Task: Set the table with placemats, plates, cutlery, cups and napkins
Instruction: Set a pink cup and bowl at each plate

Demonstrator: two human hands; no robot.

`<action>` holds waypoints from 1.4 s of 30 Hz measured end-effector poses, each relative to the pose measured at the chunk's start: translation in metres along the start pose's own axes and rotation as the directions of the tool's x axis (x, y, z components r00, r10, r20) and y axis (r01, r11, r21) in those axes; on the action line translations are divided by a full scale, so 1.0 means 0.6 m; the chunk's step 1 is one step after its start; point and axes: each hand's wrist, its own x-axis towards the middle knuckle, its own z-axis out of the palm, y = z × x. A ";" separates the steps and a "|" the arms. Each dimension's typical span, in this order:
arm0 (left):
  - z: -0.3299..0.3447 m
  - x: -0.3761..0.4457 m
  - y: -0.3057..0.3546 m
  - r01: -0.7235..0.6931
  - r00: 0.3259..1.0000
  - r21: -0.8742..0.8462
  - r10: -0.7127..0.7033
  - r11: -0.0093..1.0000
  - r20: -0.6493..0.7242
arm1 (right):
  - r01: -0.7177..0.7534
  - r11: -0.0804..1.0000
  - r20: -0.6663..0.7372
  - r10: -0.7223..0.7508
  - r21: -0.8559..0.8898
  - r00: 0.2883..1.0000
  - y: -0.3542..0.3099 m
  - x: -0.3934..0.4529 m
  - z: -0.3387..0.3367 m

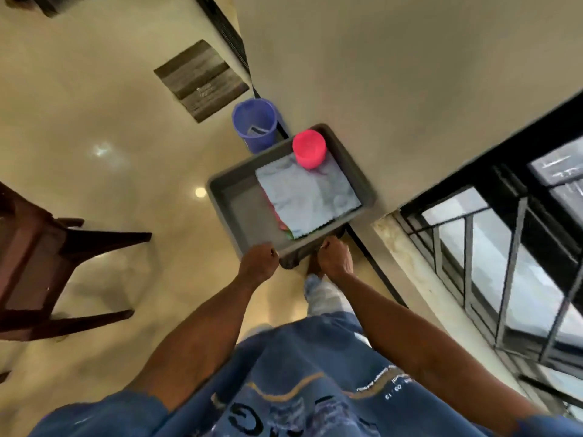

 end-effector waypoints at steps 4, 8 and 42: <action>-0.045 0.103 0.074 0.025 1.000 -0.101 -0.027 0.995 -0.016 | 0.012 0.998 0.042 -0.009 -0.063 0.999 -0.027 0.108 -0.051; -0.068 0.171 0.114 0.035 0.999 -0.092 -0.033 0.995 0.027 | 0.018 0.998 0.029 -0.016 -0.063 0.999 -0.053 0.191 -0.077; -0.057 0.484 0.067 0.182 0.982 -0.373 -0.149 0.910 0.114 | -0.381 0.670 0.153 0.375 0.637 0.914 -0.199 0.554 0.009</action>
